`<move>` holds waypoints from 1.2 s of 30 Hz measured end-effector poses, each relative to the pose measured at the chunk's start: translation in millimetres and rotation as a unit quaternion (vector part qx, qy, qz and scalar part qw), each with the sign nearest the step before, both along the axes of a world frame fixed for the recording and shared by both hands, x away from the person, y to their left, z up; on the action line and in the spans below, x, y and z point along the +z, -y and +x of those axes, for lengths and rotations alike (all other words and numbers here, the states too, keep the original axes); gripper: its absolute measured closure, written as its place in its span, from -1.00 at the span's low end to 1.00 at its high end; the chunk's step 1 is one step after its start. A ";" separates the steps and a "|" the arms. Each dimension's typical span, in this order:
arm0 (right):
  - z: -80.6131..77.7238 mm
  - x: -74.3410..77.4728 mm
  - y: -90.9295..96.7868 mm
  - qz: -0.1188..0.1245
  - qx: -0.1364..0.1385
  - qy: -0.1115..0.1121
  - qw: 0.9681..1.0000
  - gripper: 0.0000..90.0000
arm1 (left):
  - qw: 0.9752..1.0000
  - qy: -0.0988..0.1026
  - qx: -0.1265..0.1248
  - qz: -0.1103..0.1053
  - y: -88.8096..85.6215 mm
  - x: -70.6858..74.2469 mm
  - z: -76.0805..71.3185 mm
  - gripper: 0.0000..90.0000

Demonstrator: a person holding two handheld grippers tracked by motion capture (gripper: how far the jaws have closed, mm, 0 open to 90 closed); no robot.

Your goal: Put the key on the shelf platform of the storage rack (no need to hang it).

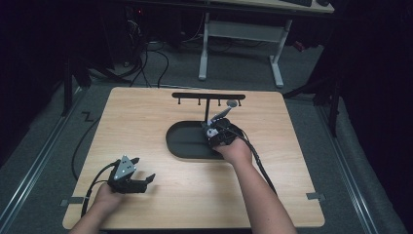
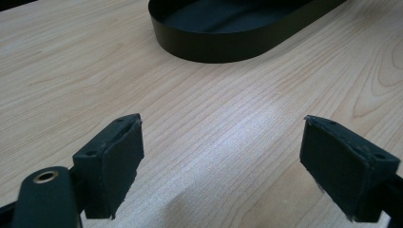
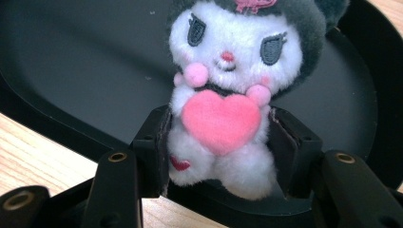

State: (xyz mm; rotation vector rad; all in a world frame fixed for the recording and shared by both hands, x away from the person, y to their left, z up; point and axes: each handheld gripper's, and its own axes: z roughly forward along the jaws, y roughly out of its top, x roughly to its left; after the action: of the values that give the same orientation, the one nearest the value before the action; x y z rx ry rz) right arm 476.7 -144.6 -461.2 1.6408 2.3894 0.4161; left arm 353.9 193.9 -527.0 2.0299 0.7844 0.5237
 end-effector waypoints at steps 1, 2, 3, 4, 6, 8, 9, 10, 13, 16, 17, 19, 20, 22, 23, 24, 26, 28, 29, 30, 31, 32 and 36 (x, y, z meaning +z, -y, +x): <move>-0.3 -2.4 -0.3 0.001 -0.001 -0.002 1.000 0.01 | 1.000 0.000 0.000 0.000 0.0 0.0 -0.1 -0.66; -0.7 -3.0 0.3 0.002 -0.001 -0.006 1.000 0.00 | 1.000 0.000 0.000 0.000 0.0 0.0 -0.1 -0.66; -1.1 -4.2 0.9 0.008 -0.005 -0.008 1.000 0.00 | 1.000 0.000 -0.001 0.000 0.0 0.0 -0.1 -0.66; -2.0 -5.1 1.1 0.009 -0.008 -0.012 1.000 0.00 | 1.000 0.000 -0.001 0.000 0.0 0.1 -0.1 -0.66; -3.5 -7.8 3.2 0.007 -0.005 -0.011 1.000 -0.01 | 1.000 0.001 0.000 0.000 0.1 0.0 -0.1 -0.66; -4.9 -8.9 5.2 0.004 -0.007 -0.016 1.000 -0.05 | 1.000 0.002 0.000 0.000 0.3 -0.1 -0.2 -0.66; -5.5 -9.3 5.8 0.004 -0.008 -0.015 1.000 -0.09 | 1.000 0.002 0.000 0.000 0.3 -0.1 -0.2 -0.66; -5.5 -9.3 7.0 0.006 -0.010 -0.014 1.000 -0.14 | 1.000 0.002 0.000 0.001 0.3 0.0 -0.2 -0.66; -5.9 -7.5 9.7 0.022 -0.021 -0.006 1.000 -0.24 | 1.000 0.001 0.000 0.001 0.3 -0.1 -0.2 -0.66; -6.8 -5.4 10.9 0.018 -0.022 -0.004 1.000 -0.28 | 1.000 0.001 0.000 0.001 0.4 -0.1 -0.1 -0.66; -7.1 -5.2 11.5 0.021 -0.022 -0.002 1.000 -0.29 | 1.000 0.001 0.000 0.001 0.3 -0.1 -0.1 -0.66; -8.1 -4.4 12.2 0.018 -0.024 -0.002 1.000 -0.31 | 1.000 0.001 0.000 0.000 0.2 -0.1 0.0 -0.66; -8.6 -4.4 12.6 0.020 -0.024 0.000 1.000 -0.32 | 1.000 0.001 0.000 0.001 0.3 -0.1 -0.1 -0.66; -8.9 -4.2 13.2 0.020 -0.022 0.001 1.000 -0.33 | 1.000 0.001 0.000 0.001 0.3 -0.1 -0.1 -0.66; -9.9 -2.7 13.4 0.022 -0.024 0.001 0.999 -0.36 | 1.000 0.001 0.000 0.001 0.3 -0.1 -0.2 -0.66; -10.3 -2.5 13.4 0.023 -0.025 0.003 0.999 -0.36 | 1.000 0.001 0.000 0.001 0.3 -0.1 -0.2 -0.66; -10.6 -2.0 13.7 0.023 -0.024 0.004 0.999 -0.37 | 1.000 0.001 0.000 0.001 0.3 -0.1 -0.2 -0.66; -11.4 0.0 14.4 0.023 -0.022 0.008 0.999 -0.38 | 1.000 0.001 0.000 0.002 0.4 -0.1 -0.2 -0.66; -11.7 0.5 14.6 0.025 -0.022 0.011 0.999 -0.39 | 1.000 0.001 0.000 0.002 0.4 -0.1 -0.2 -0.66; -12.0 1.5 14.9 0.024 -0.022 0.010 0.999 -0.39 | 1.000 0.001 0.000 0.002 0.4 -0.1 -0.2 -0.66; -12.1 2.1 15.3 0.024 -0.021 0.011 0.999 -0.39 | 1.000 0.001 0.000 0.002 0.5 -0.2 -0.1 -0.66; -12.4 2.6 15.7 0.025 -0.021 0.013 0.999 -0.39 | 1.000 0.001 0.000 0.002 0.5 -0.1 -0.1 -0.66; -13.9 4.5 16.6 0.024 -0.022 0.014 0.999 -0.40 | 1.000 0.001 -0.001 0.002 0.5 -0.2 -0.2 -0.66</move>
State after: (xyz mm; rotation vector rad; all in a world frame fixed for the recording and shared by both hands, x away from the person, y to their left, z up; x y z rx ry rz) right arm 462.7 -161.1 -456.7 1.6933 2.3358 0.4894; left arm 353.7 193.4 -527.2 2.0330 0.7817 0.5265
